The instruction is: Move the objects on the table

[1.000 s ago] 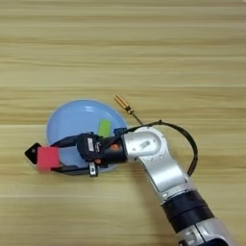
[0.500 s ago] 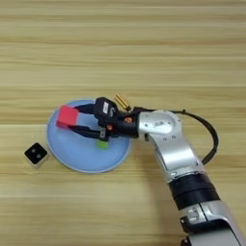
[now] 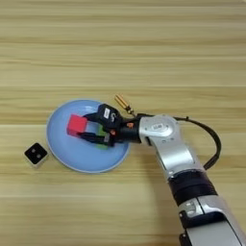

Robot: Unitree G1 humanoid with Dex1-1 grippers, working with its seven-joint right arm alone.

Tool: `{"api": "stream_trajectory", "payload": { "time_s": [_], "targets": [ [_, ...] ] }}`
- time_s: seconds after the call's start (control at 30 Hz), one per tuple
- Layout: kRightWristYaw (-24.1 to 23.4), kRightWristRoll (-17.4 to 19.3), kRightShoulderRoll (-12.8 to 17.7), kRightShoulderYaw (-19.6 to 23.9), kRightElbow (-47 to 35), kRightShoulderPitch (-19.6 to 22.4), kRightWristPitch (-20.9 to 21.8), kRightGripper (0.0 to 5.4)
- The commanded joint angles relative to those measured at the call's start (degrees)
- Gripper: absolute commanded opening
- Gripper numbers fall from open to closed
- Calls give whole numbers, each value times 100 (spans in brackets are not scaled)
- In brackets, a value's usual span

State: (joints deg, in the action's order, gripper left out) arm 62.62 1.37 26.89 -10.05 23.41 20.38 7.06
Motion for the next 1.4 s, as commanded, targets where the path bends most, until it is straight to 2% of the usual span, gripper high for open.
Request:
{"api": "stream_trajectory", "payload": {
  "time_s": [0.03,0.27,0.7,1.07,1.4],
  "targets": [
    [-249,-60,95,84,-16,394,16,284],
    [-251,28,47,164,-78,451,-6,384],
    [-430,273,-122,430,-343,544,-8,531],
    [-338,431,-165,442,-876,476,-129,536],
    [-199,577,-281,157,-1967,210,-538,536]
  ]
}}
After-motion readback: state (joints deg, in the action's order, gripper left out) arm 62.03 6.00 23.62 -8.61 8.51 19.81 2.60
